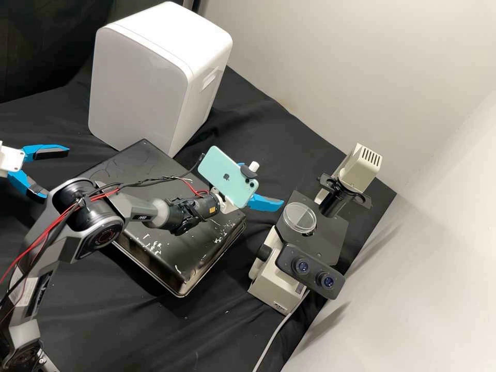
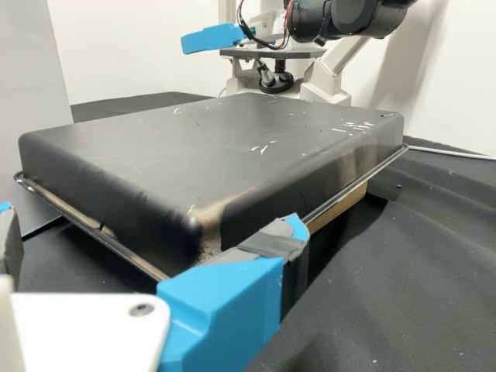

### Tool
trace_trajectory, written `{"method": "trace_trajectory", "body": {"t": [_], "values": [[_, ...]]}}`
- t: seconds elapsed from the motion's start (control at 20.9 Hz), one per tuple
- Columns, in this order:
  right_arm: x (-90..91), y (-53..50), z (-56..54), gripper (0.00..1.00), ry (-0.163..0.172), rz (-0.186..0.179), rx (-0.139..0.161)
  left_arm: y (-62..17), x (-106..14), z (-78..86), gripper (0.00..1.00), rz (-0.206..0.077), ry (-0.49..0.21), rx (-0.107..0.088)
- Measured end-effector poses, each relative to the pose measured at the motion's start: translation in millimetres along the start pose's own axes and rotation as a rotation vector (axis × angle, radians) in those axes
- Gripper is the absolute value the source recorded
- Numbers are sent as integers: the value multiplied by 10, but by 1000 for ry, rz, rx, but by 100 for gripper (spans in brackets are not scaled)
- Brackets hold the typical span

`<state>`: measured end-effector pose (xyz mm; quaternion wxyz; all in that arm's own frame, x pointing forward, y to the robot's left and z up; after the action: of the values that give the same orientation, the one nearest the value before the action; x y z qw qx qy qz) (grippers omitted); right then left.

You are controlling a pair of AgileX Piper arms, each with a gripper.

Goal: Place the petri dish on the microscope

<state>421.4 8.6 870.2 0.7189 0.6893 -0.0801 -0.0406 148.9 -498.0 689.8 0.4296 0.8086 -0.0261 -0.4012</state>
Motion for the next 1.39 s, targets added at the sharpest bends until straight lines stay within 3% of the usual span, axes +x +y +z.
{"method": "trace_trajectory", "body": {"t": [0.29, 0.72, 0.96, 1.15, 1.39], "values": [[1, 12, 13, 100, -3, 3, 0, -2, 1, 8, 100, -1, -4, 1], [28, 122, 141, 100, -32, 31, 4, -5, 2, 15, 100, -3, -8, 1], [68, 122, 144, 100, -31, 35, 2, -5, 2, 15, 100, -3, -8, 1], [115, 64, 192, 100, -44, 25, -28, -5, 2, 15, 100, -3, -8, 1], [118, 69, 187, 100, -43, 27, -32, -5, 2, 15, 100, -3, -8, 1]]}}
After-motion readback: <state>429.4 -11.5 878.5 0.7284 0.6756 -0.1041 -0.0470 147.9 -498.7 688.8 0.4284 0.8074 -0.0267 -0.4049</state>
